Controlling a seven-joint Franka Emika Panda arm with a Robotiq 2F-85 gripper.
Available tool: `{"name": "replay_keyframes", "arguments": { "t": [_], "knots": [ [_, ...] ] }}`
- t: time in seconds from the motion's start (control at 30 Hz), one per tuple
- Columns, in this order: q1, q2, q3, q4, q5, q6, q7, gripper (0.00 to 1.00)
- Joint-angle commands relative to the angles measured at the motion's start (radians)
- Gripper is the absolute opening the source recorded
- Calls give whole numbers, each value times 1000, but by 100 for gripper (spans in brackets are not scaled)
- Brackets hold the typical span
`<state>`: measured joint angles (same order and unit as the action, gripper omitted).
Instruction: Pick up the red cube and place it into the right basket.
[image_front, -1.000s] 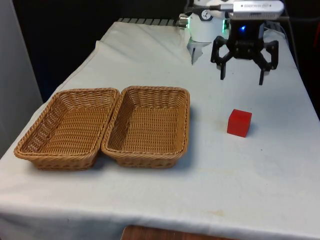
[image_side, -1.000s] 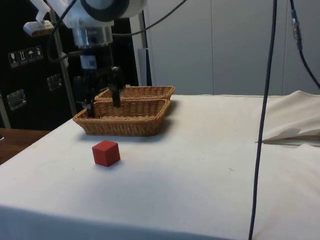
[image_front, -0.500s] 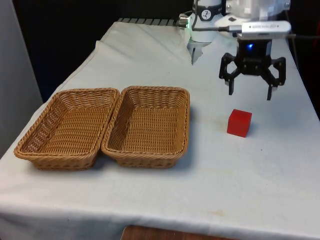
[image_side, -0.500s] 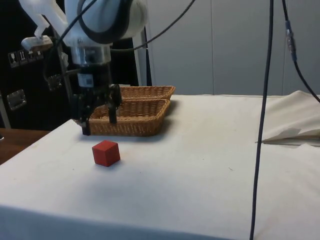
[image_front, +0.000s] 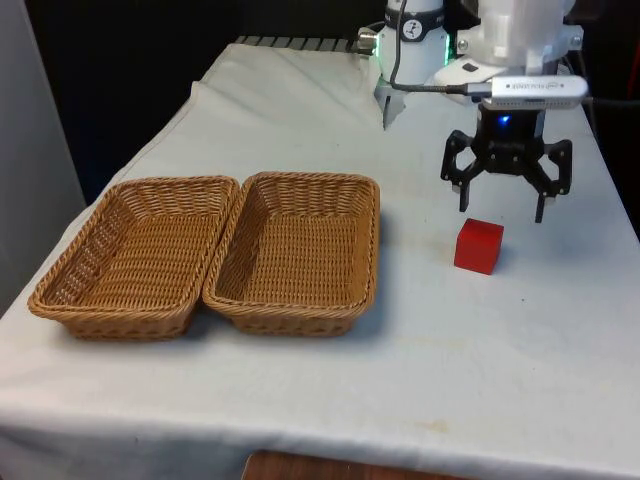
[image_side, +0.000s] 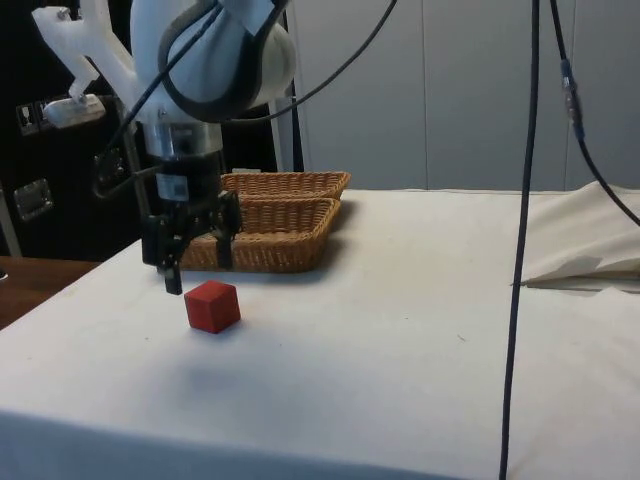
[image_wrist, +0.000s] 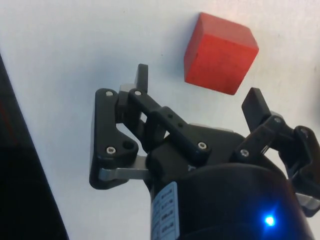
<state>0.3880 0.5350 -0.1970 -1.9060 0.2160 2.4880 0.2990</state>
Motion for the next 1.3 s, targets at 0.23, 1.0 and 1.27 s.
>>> {"name": "replay_keyframes", "arguments": {
  "t": [0.23,1.0,1.27],
  "knots": [
    [-8,39,-4,24,-6,0,-8,100],
    [-1,105,-13,49,-36,18,23,58],
    [-2,104,-11,48,-51,18,37,2]
  ]
}}
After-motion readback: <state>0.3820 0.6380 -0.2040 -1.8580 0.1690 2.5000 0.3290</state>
